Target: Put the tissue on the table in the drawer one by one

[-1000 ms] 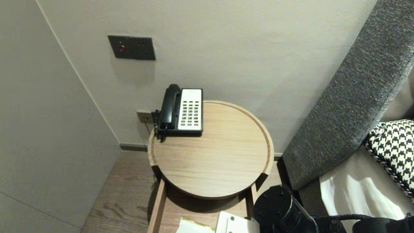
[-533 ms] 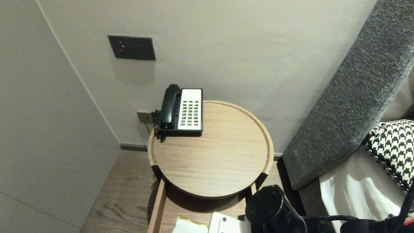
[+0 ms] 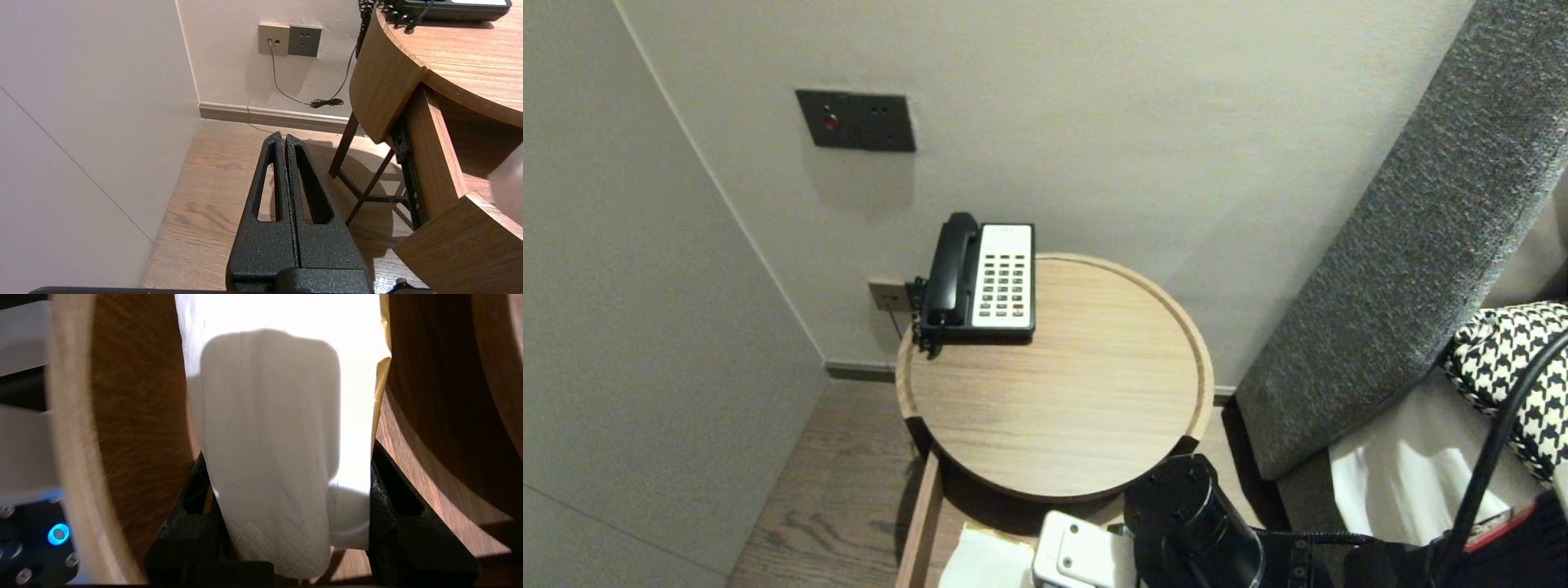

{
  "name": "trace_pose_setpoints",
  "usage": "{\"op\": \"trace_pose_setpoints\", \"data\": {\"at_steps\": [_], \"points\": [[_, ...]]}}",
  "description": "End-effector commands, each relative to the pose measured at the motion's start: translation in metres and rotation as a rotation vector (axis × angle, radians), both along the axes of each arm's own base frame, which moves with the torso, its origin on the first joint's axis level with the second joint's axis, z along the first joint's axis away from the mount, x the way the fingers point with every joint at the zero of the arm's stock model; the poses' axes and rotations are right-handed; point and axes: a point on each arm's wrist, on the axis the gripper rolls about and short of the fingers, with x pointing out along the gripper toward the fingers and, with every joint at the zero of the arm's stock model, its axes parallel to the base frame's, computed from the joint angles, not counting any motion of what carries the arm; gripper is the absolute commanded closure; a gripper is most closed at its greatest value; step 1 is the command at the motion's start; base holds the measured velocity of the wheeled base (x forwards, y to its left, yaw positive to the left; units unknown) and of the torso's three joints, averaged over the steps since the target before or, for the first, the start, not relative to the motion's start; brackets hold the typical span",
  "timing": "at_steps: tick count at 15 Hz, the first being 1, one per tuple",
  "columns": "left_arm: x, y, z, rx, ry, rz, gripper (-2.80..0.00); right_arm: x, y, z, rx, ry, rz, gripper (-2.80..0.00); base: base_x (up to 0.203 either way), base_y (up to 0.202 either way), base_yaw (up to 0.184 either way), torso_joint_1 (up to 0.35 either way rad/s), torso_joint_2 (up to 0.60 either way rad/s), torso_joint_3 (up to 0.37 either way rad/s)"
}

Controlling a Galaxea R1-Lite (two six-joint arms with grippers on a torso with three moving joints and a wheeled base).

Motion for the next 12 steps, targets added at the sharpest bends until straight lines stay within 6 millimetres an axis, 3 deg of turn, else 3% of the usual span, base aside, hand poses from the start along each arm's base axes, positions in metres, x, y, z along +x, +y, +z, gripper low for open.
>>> {"op": "trace_pose_setpoints", "data": {"at_steps": [1,12], "points": [[0.000,0.000,0.000,-0.001,-0.005,0.001,0.00,0.006,0.007,-0.014,-0.031,0.022,-0.003,0.00,0.000,0.000,0.000,0.000,0.00,0.000],[0.000,0.000,0.000,-0.001,-0.005,0.001,0.00,0.017,0.010,-0.030,-0.057,0.043,-0.027,0.00,0.000,0.000,0.000,0.000,0.00,0.000]]}}
